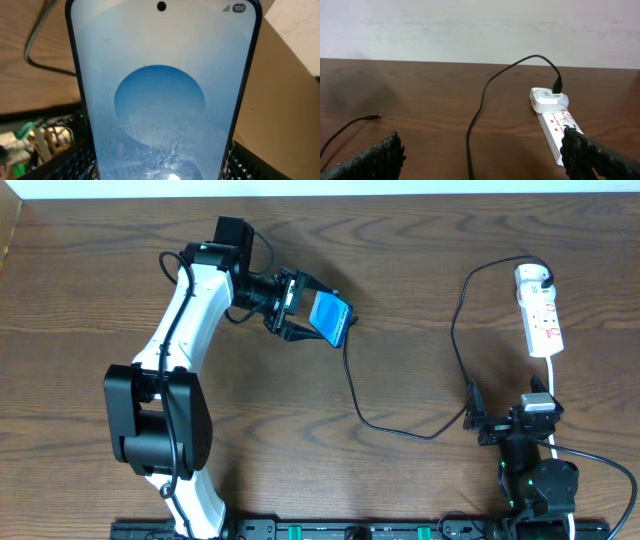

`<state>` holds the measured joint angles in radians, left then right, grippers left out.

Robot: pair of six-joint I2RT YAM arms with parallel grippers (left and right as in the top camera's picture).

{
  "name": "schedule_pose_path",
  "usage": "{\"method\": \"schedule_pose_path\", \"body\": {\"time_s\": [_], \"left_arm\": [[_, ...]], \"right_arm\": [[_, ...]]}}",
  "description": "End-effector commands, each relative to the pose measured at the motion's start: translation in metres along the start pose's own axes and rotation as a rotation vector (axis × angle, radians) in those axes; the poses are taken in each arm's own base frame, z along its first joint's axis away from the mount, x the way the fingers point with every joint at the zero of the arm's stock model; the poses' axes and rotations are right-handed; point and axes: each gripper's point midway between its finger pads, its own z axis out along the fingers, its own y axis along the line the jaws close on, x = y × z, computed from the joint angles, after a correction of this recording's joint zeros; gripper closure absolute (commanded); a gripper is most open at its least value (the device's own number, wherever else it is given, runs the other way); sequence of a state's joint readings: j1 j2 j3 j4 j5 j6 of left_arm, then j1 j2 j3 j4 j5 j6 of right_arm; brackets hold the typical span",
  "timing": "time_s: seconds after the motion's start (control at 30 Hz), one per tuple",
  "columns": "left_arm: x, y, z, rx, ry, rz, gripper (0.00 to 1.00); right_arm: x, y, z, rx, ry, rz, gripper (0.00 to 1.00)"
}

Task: Plug charger to phone and switch on socket
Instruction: 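Lift the phone with the left gripper and swing it rightward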

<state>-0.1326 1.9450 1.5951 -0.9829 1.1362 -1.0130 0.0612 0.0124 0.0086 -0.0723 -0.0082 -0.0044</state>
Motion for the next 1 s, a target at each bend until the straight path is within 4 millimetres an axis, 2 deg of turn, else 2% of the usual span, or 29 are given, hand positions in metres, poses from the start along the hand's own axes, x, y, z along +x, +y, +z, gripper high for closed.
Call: {"method": "schedule_pose_path", "body": {"time_s": [0.0,0.3,0.63,0.73,0.97], "left_arm": [[0.027,-0.020,-0.012,0.064,0.059,-0.030,0.33],[0.043,-0.027,-0.014,0.104,0.157,-0.058,0.33],[0.042,-0.027,-0.014,0.097,0.158,-0.136,0.33],[0.033,-0.023,-0.013,0.078,0.102,-0.137,0.33],[-0.017,-0.001,-0.018,-0.025,-0.190,-0.147,0.37]], "right_arm": [[0.001,0.002,0.000,-0.011,0.001,0.014,0.01],[0.001,0.002,0.000,-0.011,0.001,0.014,0.01],[0.001,0.002,0.000,-0.011,0.001,0.014,0.01],[0.001,0.002,0.000,-0.011,0.001,0.014,0.01],[0.001,0.002,0.000,-0.011,0.001,0.014,0.01]]}}
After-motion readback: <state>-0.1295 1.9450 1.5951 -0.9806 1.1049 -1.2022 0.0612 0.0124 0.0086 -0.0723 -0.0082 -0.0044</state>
